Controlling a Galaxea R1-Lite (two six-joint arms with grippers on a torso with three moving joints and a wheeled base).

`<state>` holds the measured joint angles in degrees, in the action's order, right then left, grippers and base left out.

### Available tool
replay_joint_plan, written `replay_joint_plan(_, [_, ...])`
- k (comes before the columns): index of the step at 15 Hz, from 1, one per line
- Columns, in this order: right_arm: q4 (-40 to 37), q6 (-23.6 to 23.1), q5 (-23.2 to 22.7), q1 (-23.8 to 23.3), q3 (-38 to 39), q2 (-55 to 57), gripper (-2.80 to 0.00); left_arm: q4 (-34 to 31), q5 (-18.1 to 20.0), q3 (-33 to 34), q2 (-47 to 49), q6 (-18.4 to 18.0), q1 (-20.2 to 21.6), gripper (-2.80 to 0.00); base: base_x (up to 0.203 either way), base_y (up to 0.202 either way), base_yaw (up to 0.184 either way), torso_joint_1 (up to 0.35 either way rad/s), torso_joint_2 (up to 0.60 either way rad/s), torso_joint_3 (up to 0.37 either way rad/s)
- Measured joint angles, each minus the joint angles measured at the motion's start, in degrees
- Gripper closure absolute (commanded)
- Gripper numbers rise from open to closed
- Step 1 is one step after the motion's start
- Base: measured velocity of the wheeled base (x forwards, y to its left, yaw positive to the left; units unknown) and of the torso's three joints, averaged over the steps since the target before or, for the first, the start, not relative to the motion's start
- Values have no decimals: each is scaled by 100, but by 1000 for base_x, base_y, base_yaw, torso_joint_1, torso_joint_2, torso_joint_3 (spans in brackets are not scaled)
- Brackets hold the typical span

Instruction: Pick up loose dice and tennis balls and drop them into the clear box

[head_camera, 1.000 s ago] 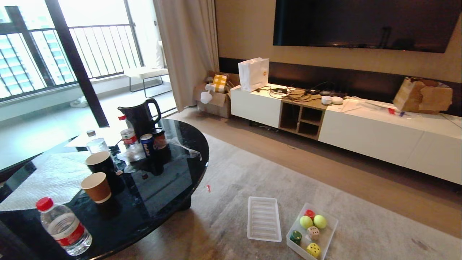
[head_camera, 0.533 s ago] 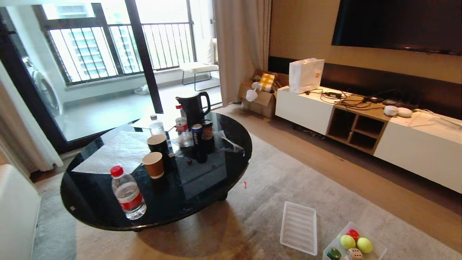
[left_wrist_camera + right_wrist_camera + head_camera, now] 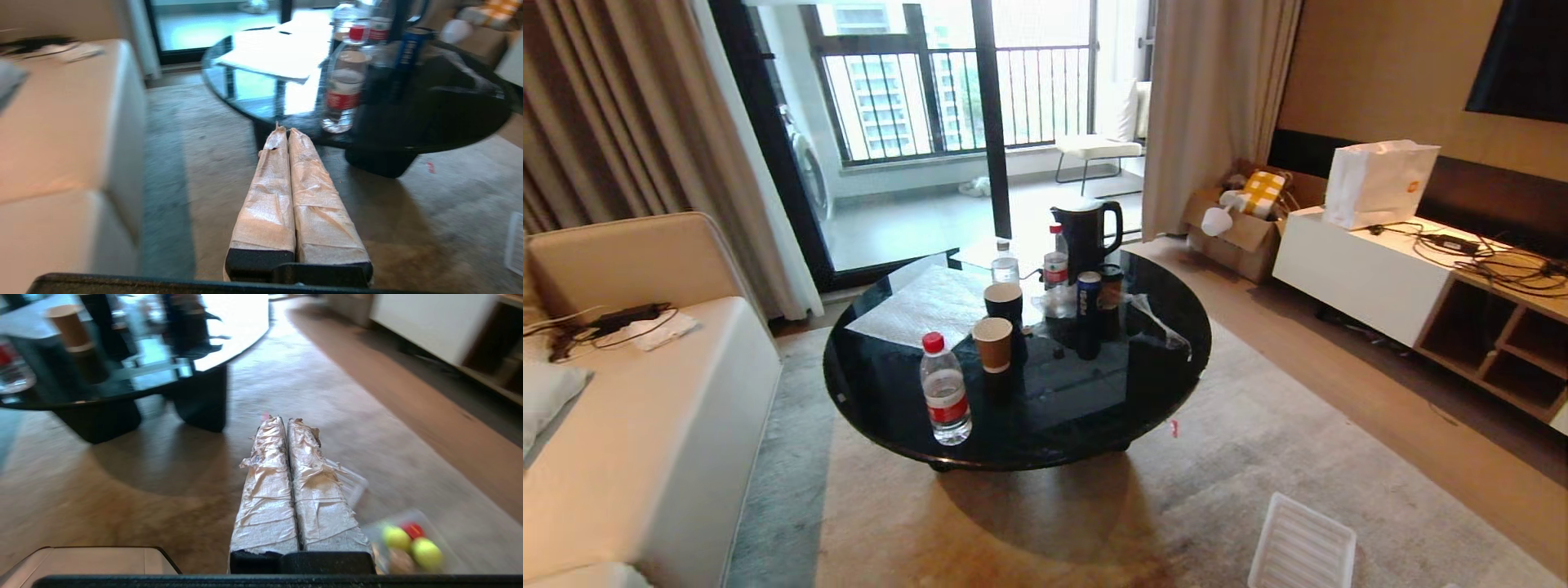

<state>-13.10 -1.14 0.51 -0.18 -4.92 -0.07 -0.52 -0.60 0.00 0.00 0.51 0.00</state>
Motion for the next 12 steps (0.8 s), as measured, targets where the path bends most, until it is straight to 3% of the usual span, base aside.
replay_joint_plan(8, [-2,-5,-11,0,-2,0,0,0,-2,0,0,0,0,0,0,-8,158,2,3,2])
replay_joint_plan(12, [-2,21,-9,0,-6,0,0,0,0,0,0,-8,0,0,0,0,20,1,3,1])
